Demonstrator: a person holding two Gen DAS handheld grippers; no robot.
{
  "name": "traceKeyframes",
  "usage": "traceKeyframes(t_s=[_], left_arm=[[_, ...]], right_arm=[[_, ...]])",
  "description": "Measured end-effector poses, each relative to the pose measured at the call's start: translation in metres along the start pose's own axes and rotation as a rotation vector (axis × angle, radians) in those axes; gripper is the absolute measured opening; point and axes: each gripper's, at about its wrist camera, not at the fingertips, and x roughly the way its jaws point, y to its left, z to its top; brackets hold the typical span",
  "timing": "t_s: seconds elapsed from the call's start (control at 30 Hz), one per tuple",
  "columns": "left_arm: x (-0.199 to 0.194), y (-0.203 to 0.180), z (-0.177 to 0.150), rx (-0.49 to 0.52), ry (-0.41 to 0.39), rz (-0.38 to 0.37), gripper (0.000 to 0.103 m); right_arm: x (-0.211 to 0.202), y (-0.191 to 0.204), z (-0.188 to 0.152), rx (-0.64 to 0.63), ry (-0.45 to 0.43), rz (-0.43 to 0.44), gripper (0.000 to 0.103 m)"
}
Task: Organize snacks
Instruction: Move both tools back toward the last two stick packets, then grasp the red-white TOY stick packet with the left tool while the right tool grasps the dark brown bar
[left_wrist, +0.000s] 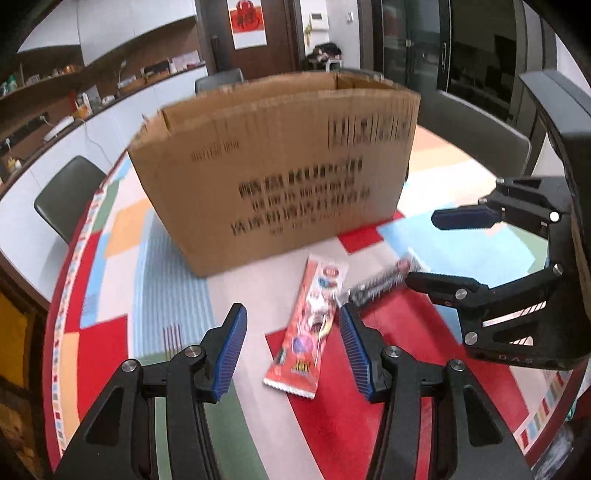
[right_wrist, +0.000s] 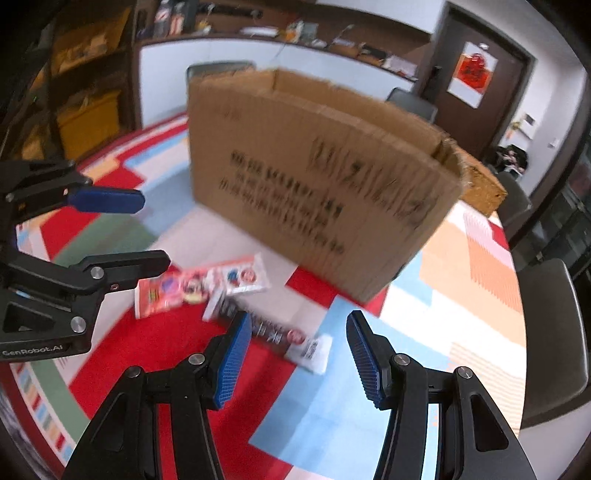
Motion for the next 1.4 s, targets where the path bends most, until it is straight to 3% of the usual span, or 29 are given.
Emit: traceKeyframes(t_s=[0.37, 0.6, 0.9, 1.03, 1.2, 1.3, 1.33, 1.37, 1.4], left_arm=[[0.041, 0.003, -0.011, -0.032, 0.116, -0.068, 0.052], [0.061, 0.006, -0.005, -0.048, 0.146, -0.102, 0.052], [0.075, 0.015, 0.005, -0.092, 0.146, -0.101, 0.05], [0.079, 0.015, 0.01, -0.097, 0.141, -0.088, 0.047], [0.082, 0.017, 0.014, -0.097, 0.134, -0.072, 0.045], [0.081, 0.013, 0.011, -0.096, 0.124, -0.058, 0.044], [0.079, 0.012, 0.009, -0.096, 0.119, -0.058, 0.041], [0.079, 0.012, 0.009, -0.098, 0.114, -0.06, 0.031], [0.078, 0.011, 0.008, -0.099, 0.114, -0.063, 0.03]], right_arm=[[0.036, 0.022, 0.001, -0.221, 0.13, 0.03, 0.055], [0.054, 0.024, 0.009, -0.281, 0.16, 0.092, 0.055], [0.064, 0.005, 0.016, -0.185, 0.168, 0.18, 0.054], [0.067, -0.001, 0.015, -0.12, 0.171, 0.221, 0.041], [0.067, 0.007, 0.012, -0.056, 0.166, 0.199, 0.024], [0.065, 0.011, 0.008, -0.005, 0.146, 0.17, 0.022], [0.065, 0.013, 0.007, 0.008, 0.137, 0.16, 0.022], [0.065, 0.014, 0.006, 0.023, 0.128, 0.153, 0.022], [0.064, 0.014, 0.004, 0.044, 0.122, 0.146, 0.022]])
